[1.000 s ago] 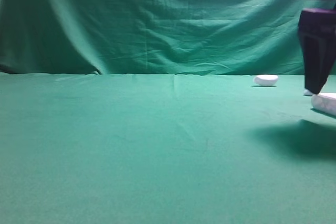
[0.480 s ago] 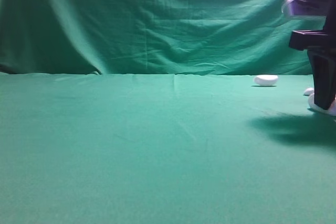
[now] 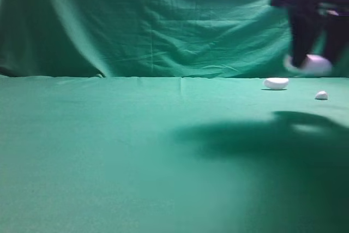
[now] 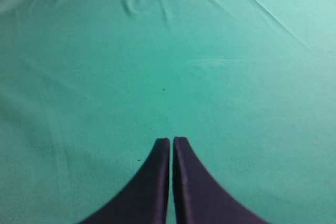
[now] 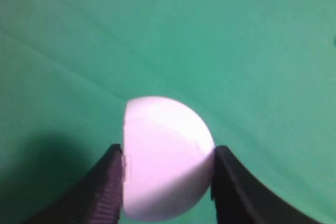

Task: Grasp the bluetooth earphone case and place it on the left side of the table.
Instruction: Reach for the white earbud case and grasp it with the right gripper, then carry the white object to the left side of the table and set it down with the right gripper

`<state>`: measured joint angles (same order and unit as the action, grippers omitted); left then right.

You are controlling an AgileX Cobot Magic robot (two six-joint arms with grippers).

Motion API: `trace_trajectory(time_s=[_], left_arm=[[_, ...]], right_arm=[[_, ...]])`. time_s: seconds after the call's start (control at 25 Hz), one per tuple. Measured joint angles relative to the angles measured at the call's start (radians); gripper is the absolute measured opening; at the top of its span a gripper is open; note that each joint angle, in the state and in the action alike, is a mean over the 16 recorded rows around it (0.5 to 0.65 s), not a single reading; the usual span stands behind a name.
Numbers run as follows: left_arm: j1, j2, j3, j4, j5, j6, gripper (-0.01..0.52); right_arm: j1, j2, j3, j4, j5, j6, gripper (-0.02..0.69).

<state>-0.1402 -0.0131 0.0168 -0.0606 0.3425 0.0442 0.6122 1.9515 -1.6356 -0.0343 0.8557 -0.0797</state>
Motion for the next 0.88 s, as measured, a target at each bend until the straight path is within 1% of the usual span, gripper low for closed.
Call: trace_trajectory(time_s=[0.28,0.56,0.68,0.88], left_arm=[[0.000,0.000,0.000,0.000,0.000,0.000,0.000],[0.000,0.000,0.000,0.000,0.000,0.000,0.000],[0.000,0.000,0.000,0.000,0.000,0.000,0.000],[0.000,0.000,0.000,0.000,0.000,0.000,0.000]], right_arm=[[0.214,0.258,-0.315,0.014,0.015,-0.003,0.319],[0.320,0.448,-0.491,0.020,-0.008,-0.007,0.323],[0.339,0.488,-0.524,0.023,-0.019,-0.008,0.355],[0.348,0.509,-0.557,0.027,0.000,-0.009,0.447]])
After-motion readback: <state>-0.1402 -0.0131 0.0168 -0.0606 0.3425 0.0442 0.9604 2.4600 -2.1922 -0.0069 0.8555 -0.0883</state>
